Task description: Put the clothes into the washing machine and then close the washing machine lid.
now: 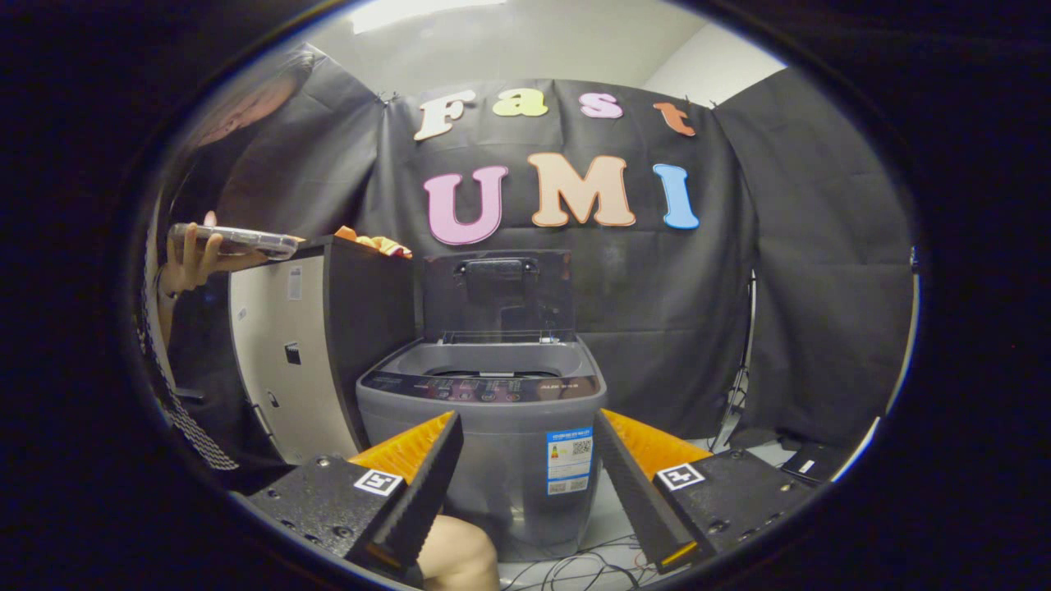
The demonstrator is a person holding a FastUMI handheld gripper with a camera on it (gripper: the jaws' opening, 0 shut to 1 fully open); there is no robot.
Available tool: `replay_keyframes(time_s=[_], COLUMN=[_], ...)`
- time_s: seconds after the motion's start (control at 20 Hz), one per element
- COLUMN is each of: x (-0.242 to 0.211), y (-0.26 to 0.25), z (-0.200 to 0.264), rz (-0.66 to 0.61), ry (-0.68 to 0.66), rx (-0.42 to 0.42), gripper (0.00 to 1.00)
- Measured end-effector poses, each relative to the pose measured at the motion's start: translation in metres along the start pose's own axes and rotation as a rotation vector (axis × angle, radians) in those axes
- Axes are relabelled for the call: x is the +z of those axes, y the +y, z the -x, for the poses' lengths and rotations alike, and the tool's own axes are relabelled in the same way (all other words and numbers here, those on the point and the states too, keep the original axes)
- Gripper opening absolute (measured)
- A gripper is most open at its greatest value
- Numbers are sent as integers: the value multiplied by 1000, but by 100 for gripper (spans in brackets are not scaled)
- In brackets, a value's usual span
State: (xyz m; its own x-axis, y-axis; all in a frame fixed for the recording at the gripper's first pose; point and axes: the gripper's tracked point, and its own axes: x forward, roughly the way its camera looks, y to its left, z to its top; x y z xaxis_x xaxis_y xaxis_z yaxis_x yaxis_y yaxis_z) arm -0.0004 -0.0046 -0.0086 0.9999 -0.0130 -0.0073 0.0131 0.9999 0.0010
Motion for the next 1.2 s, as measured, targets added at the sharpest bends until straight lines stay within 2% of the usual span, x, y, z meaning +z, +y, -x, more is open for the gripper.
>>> replay_keyframes(time_s=[1.2], x=[0], y=[-4], z=[0], rz=[-4], ry=[-2], rx=[-15], gripper=[97])
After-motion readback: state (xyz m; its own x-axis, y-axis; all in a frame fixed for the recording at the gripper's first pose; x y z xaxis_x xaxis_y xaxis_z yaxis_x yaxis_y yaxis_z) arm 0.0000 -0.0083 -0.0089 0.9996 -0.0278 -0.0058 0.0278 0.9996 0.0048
